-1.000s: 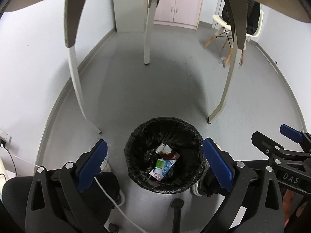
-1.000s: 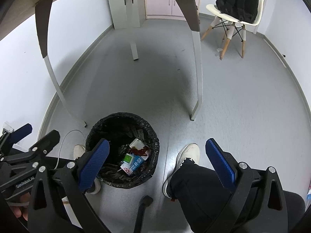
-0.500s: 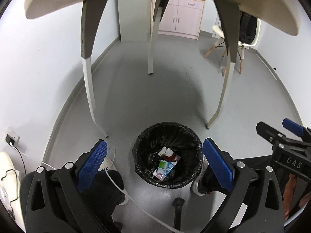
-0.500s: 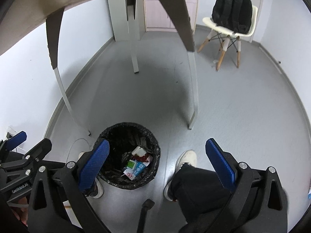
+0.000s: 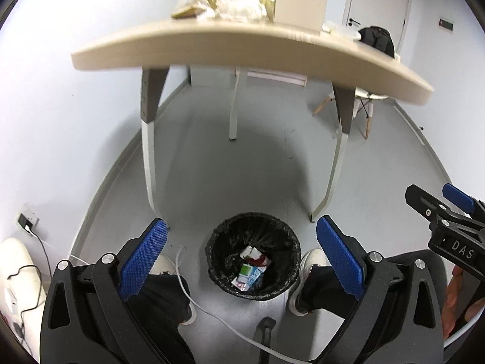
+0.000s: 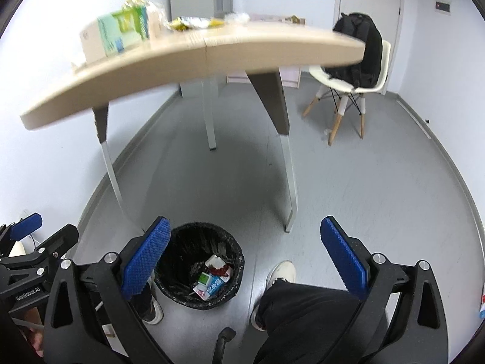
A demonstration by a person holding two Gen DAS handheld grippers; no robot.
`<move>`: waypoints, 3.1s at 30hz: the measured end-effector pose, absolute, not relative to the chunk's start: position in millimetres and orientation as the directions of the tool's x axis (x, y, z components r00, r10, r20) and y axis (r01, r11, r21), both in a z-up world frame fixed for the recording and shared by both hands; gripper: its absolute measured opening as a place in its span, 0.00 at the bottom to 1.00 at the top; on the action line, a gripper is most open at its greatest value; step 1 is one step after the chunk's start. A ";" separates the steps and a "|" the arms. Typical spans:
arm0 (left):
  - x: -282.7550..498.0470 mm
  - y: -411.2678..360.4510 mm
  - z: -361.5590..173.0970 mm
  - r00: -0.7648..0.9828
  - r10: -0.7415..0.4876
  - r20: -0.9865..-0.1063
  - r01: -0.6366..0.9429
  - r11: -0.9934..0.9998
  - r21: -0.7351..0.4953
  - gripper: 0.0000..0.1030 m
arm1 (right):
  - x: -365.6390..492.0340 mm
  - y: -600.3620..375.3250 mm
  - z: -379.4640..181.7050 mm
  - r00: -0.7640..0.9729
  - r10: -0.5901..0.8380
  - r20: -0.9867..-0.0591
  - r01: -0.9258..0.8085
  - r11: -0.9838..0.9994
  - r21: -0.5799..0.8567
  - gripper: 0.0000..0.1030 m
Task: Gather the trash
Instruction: 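Raise both open tools from the bin back up over the table, then grasp the green medicine box with left tool while right tool grasps the clear plastic tube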
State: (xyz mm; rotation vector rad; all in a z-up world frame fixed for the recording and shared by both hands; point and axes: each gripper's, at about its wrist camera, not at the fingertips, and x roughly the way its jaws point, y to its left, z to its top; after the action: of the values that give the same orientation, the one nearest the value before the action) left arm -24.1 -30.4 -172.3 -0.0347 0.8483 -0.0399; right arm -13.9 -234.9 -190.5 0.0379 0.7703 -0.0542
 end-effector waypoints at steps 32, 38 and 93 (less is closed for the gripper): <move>32.1 -62.6 -33.9 0.736 -0.024 -0.676 0.026 1.000 -0.007 0.94 | 11.1 -265.0 -49.5 0.808 -0.046 -0.588 0.046 0.999 -0.014 0.92; 64.5 -70.3 -31.6 0.721 -0.020 -0.693 0.028 1.000 0.000 0.94 | 44.0 -272.2 -39.4 0.801 -0.057 -0.595 0.054 0.998 -0.022 0.92; 179.3 -91.8 -49.7 0.613 0.038 -0.789 0.005 0.999 0.052 0.44 | 265.9 -274.8 -58.0 0.700 0.004 -0.714 0.011 1.000 0.017 0.24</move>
State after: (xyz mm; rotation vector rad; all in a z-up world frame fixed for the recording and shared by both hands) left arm 179.3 -91.8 -49.7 0.0507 0.9110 0.0188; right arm 265.9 -274.8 -58.0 0.0201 0.7948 -0.0040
